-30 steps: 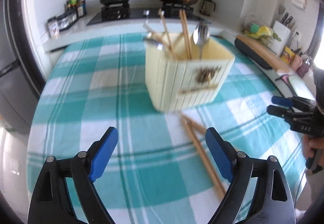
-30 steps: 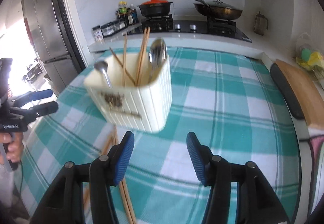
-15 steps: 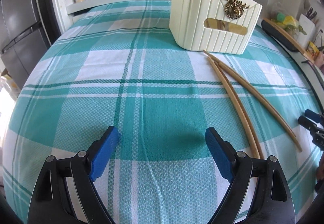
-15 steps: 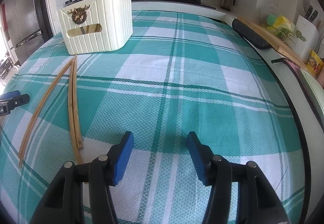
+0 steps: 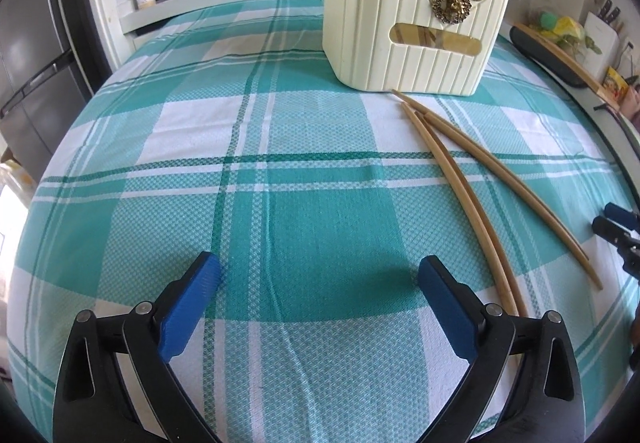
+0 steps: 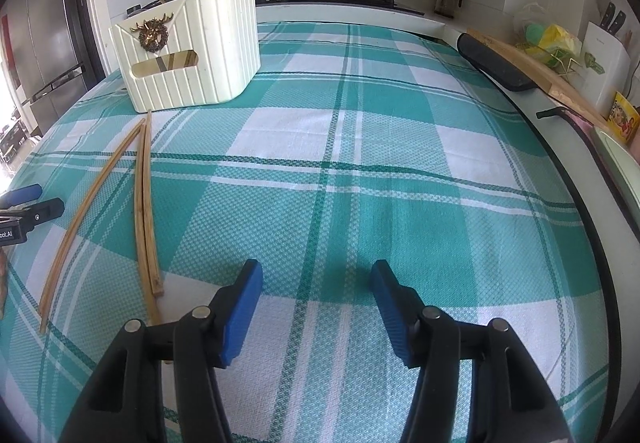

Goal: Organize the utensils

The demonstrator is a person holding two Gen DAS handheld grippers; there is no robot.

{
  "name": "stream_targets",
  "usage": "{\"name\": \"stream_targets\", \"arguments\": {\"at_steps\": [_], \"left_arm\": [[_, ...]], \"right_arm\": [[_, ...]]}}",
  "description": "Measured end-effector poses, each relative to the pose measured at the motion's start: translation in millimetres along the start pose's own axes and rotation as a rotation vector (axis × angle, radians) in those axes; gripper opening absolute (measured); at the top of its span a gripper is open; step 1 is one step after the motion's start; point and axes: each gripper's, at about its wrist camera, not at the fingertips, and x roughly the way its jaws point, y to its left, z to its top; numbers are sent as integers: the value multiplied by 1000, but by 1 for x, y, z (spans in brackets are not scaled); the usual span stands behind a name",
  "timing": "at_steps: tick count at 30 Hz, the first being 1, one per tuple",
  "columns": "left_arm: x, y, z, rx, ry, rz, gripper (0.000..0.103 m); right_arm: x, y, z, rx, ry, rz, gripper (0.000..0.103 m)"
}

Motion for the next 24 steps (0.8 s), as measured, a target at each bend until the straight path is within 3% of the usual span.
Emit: {"name": "stream_targets", "arguments": {"at_steps": [24], "left_arm": [[-1,0,0,2,1,-6,101]], "right_arm": [[1,0,-1,1,-1,-1,59]]}}
